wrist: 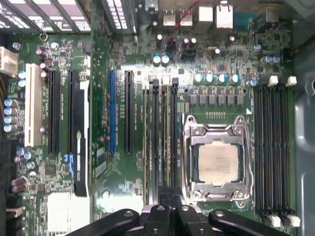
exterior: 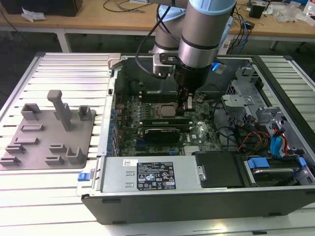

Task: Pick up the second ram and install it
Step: 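Press down the second ram until it locks into place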

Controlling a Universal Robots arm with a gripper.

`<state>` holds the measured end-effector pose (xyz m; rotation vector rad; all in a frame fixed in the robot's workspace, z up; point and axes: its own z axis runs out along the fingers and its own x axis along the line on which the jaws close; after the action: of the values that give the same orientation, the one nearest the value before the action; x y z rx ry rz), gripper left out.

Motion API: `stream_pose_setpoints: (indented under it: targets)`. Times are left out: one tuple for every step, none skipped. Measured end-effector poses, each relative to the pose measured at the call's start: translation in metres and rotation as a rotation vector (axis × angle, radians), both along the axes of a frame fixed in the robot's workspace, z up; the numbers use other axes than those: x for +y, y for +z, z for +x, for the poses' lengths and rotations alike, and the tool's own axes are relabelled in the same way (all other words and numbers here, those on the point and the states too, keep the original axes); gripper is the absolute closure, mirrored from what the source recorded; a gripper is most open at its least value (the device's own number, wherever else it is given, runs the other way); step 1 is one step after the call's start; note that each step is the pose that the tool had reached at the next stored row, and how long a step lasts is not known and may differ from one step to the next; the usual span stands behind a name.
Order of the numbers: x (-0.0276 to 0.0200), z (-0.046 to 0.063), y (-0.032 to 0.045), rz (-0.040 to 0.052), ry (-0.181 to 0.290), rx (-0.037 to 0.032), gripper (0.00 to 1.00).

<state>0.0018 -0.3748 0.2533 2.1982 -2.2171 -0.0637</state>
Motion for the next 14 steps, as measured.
stream_pose_setpoints:
  targets:
    - [0.0000, 0.003, 0.0000, -0.0001, 0.000, 0.0000, 0.92]
    - [0.0000, 0.005, 0.0001, -0.0002, 0.000, 0.0001, 0.92]
    - [0.0000, 0.007, 0.0000, -0.0001, 0.000, 0.0001, 0.92]
    - [0.0000, 0.010, 0.0000, 0.0000, 0.000, 0.0001, 0.92]
    - [0.0000, 0.015, 0.0000, -0.0001, 0.000, 0.0001, 0.92]
    - [0.0000, 0.019, -0.0002, 0.0001, 0.000, 0.0000, 0.92]
    - [-0.0001, 0.021, -0.0014, -0.0001, 0.000, 0.0001, 0.92]
    - [-0.0001, 0.022, -0.0030, -0.0001, 0.000, 0.0001, 0.92]
    - [0.0000, 0.023, -0.0047, -0.0001, 0.000, 0.0001, 0.92]
    - [0.0006, 0.023, -0.0065, -0.0005, 0.000, 0.0001, 0.92]
    - [0.0024, 0.023, -0.0092, -0.0019, 0.000, 0.0001, 0.92]
    - [0.0027, 0.023, -0.0116, -0.0031, 0.000, 0.0002, 0.92]
    - [0.0030, 0.023, -0.0143, -0.0037, 0.000, 0.0003, 0.92]
    - [0.0030, 0.023, -0.0149, -0.0041, 0.000, 0.0005, 0.92]
